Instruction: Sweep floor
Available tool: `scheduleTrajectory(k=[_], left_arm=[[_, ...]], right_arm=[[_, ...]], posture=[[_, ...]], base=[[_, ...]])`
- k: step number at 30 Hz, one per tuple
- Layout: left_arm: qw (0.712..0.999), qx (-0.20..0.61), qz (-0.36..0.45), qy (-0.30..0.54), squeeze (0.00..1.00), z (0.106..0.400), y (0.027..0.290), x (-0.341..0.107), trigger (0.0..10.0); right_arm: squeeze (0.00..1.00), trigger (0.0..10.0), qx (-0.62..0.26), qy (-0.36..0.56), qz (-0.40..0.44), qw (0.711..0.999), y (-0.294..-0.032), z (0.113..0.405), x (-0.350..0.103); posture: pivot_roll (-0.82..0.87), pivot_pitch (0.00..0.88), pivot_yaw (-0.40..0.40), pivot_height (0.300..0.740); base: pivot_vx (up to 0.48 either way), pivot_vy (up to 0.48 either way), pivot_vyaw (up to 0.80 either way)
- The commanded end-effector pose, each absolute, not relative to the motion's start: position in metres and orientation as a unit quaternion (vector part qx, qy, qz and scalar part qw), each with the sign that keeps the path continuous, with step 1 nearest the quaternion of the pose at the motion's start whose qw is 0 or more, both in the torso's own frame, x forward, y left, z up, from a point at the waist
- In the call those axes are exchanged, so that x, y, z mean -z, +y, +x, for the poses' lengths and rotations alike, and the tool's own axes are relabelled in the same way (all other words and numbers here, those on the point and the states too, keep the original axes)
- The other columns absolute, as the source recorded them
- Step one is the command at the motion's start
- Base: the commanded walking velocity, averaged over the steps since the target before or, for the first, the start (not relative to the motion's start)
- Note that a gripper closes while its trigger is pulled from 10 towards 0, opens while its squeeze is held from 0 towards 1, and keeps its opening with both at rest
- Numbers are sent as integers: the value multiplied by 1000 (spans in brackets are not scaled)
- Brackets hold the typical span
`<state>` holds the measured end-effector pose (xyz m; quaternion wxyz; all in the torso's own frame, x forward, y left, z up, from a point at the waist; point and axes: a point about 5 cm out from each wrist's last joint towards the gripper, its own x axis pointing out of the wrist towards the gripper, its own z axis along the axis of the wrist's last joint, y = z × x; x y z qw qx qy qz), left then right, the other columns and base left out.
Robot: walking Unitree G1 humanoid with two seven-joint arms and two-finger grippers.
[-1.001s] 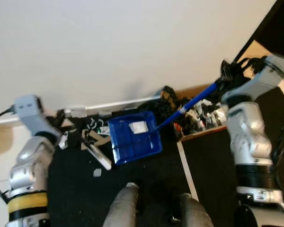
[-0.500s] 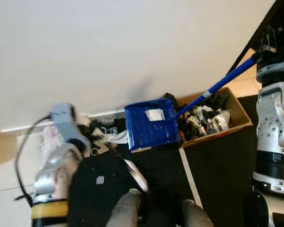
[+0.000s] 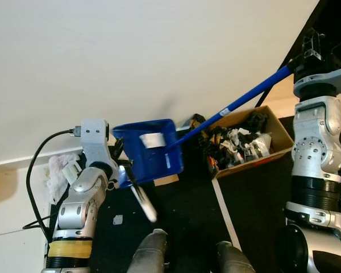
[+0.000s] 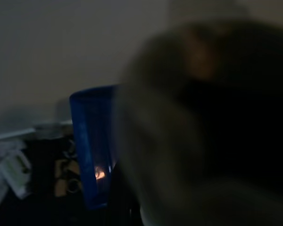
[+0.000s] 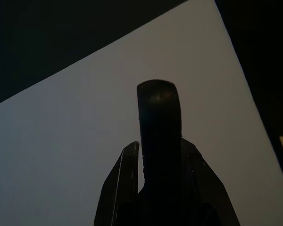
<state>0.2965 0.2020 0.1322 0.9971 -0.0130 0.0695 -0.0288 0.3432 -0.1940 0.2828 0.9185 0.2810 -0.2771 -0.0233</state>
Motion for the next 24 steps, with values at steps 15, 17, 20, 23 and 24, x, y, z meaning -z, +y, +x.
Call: scheduleTrajectory(k=[15,17,20,23,24], left_arm=[[998,27,56,15,0,303,206,-145,10000],[998,26,58,12,0,304,206,-146,10000],[998,26,62,7,0,305,205,-148,10000],[998,22,64,5,0,306,206,-148,10000],[998,21,65,5,0,307,206,-148,10000]], right_arm=[[0,10000,1,-296,296,908,-185,345,-282],[0,10000,0,-296,294,909,-185,345,-282],[0,10000,-1,-296,293,909,-185,346,-281],[0,10000,0,-296,293,909,-185,347,-280],[0,10000,0,-296,293,909,-185,347,-280]], posture=[[225,102,-1,740],[224,102,-1,740],[225,101,-1,740],[225,102,-3,740],[225,102,-3,740]], base=[[0,0,0],[0,0,0],[0,0,0],[0,0,0],[0,0,0]])
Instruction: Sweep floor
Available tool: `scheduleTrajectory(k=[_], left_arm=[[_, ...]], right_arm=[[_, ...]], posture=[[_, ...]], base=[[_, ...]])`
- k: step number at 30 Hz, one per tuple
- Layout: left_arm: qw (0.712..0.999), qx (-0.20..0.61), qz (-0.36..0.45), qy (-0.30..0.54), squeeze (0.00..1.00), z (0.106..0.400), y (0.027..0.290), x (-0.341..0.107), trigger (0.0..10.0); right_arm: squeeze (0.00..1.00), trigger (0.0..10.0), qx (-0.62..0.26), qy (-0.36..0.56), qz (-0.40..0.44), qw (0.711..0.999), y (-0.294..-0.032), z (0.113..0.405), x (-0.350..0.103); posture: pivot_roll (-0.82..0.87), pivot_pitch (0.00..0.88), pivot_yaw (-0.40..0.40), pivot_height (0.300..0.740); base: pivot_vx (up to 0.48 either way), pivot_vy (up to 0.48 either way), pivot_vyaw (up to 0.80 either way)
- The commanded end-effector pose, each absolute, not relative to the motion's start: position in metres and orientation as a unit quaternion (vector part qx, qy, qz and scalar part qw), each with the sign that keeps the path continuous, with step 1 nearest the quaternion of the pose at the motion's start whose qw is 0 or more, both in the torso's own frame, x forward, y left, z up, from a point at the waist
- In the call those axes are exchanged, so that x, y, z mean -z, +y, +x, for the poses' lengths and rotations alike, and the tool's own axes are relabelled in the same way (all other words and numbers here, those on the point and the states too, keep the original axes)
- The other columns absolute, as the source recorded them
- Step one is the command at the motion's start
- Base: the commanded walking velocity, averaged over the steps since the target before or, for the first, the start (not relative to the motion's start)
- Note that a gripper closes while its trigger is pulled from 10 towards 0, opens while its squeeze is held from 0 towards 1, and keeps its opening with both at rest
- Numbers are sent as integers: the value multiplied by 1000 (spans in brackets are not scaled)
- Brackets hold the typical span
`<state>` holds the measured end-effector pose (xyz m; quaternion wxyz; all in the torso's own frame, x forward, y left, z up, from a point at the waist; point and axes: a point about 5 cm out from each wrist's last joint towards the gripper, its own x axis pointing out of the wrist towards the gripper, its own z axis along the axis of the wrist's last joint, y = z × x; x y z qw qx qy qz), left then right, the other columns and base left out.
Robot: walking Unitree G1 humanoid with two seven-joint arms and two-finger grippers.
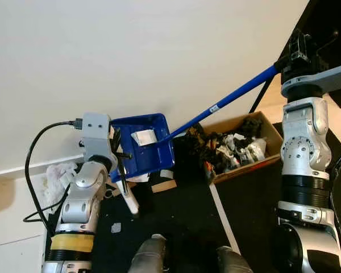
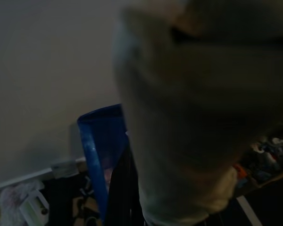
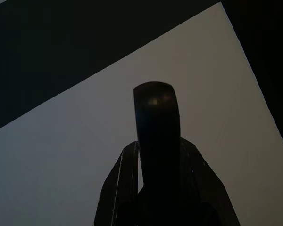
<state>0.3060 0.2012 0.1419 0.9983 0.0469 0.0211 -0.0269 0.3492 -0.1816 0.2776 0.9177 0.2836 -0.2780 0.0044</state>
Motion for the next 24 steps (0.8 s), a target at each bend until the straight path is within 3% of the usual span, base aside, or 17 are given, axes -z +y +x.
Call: scheduleTrajectory(k=[1,13,24], left_arm=[[998,15,65,8,0,307,207,-147,10000],[998,4,64,11,0,308,211,-143,10000],[998,0,63,15,0,309,211,-140,10000]], right_arm=[[0,10000,-1,-296,293,909,-185,347,-280],[0,10000,-3,-295,291,910,-185,348,-279],[0,10000,-4,-295,292,910,-185,348,-279]], posture=[[224,102,-4,740],[224,104,-6,740],[222,106,-7,740]], base=[[0,-307,0],[0,-306,0],[262,-262,0]])
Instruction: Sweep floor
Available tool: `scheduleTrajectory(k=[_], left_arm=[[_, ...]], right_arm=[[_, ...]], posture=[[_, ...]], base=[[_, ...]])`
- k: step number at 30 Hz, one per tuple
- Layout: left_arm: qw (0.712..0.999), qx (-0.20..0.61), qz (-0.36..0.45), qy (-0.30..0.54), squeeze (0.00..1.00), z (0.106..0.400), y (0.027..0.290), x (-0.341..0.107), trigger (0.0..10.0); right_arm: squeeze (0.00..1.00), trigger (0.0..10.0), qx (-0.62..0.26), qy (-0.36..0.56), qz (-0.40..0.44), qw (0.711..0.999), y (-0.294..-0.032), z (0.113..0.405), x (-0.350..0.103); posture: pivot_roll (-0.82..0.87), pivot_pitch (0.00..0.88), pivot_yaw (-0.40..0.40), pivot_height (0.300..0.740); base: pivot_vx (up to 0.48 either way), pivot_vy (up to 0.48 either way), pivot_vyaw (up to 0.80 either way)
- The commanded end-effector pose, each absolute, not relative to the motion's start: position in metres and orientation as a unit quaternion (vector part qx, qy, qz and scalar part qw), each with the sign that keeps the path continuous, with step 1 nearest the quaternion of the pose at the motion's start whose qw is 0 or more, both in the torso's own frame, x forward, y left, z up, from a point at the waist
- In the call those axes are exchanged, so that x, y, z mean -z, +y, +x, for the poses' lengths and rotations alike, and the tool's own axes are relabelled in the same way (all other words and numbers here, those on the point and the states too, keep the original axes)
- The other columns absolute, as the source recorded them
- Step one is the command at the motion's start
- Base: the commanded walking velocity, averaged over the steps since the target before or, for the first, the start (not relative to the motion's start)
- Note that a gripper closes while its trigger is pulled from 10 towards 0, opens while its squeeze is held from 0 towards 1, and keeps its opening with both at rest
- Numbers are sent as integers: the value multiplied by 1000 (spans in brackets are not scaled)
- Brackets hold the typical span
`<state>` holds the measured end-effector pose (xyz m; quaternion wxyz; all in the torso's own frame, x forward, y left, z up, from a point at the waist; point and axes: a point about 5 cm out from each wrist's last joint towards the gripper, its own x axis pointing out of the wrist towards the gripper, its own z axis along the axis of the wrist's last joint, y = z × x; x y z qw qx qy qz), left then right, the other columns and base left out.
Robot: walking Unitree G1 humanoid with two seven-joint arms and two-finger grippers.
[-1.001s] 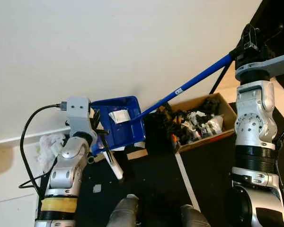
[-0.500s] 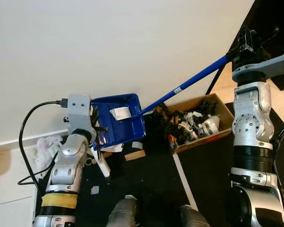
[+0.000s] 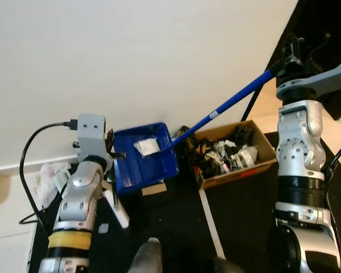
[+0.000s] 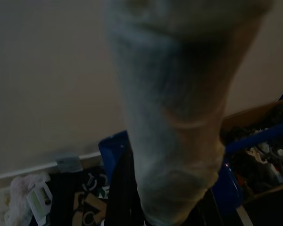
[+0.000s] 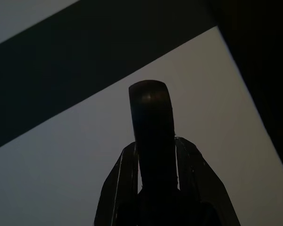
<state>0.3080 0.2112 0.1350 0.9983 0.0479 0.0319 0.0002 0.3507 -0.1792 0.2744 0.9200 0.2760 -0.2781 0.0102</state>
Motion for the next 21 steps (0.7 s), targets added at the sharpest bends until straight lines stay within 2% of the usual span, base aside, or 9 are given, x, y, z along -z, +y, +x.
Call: scheduleTrajectory(k=[1,21], left_arm=[[998,0,64,15,0,309,211,-140,10000],[998,-9,63,20,0,310,214,-138,10000]], right_arm=[[0,10000,-4,-295,292,910,-184,348,-279],[0,10000,-6,-294,292,910,-183,349,-278]], posture=[[222,105,-8,740],[221,106,-10,740]], base=[[262,0,0],[298,0,0]])
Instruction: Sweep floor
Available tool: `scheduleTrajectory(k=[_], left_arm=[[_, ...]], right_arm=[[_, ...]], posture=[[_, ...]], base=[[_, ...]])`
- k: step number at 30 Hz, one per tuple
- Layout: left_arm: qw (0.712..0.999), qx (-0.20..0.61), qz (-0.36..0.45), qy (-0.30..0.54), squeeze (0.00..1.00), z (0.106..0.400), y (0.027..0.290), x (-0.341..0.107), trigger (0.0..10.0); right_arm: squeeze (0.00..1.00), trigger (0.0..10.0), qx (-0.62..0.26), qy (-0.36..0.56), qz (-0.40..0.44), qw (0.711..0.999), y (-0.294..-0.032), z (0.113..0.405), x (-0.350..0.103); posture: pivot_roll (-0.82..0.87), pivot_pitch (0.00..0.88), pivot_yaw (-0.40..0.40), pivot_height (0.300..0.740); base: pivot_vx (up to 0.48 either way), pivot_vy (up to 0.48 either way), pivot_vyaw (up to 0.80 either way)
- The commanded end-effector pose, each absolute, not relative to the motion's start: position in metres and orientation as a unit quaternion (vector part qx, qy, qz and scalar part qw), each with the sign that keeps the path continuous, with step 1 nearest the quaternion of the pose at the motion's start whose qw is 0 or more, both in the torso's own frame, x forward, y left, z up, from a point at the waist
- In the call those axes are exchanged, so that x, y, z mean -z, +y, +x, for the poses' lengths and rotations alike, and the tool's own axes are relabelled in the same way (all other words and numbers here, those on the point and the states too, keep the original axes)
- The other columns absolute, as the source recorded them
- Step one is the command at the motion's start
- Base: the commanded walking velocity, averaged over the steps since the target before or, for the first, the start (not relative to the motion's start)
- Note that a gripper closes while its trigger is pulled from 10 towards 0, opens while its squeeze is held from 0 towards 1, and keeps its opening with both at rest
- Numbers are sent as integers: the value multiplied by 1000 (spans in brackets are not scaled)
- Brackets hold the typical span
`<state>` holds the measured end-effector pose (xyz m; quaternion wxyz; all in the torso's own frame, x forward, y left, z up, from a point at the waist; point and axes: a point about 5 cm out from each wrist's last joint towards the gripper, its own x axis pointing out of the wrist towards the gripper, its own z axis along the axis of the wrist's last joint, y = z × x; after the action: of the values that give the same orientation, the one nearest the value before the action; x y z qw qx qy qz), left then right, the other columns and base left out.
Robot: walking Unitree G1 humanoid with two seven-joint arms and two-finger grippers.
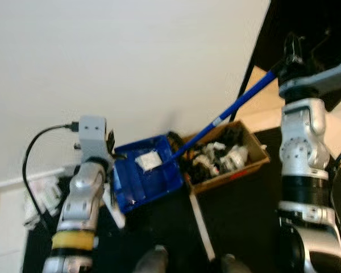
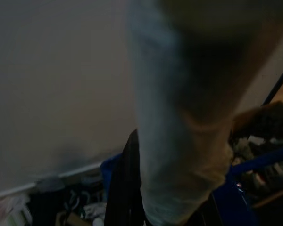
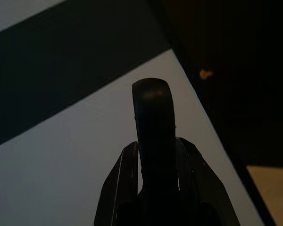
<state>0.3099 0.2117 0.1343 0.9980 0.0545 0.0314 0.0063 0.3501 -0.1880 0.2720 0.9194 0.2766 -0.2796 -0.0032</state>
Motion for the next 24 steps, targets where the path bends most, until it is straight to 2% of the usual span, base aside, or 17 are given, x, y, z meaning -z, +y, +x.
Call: scheduleTrajectory(k=[1,15,24], left_arm=[[998,-9,62,20,0,310,214,-138,10000],[998,-5,60,18,0,310,212,-137,10000],[998,0,64,15,0,310,210,-138,10000]], right_arm=[[0,10000,-7,-294,292,910,-183,349,-278],[0,10000,-9,-294,291,910,-182,348,-278],[0,10000,-11,-293,292,910,-182,349,-278]], posture=[[221,106,-10,740],[217,103,-11,740],[217,104,-11,740]], base=[[337,0,0],[391,0,0],[335,-336,0]])
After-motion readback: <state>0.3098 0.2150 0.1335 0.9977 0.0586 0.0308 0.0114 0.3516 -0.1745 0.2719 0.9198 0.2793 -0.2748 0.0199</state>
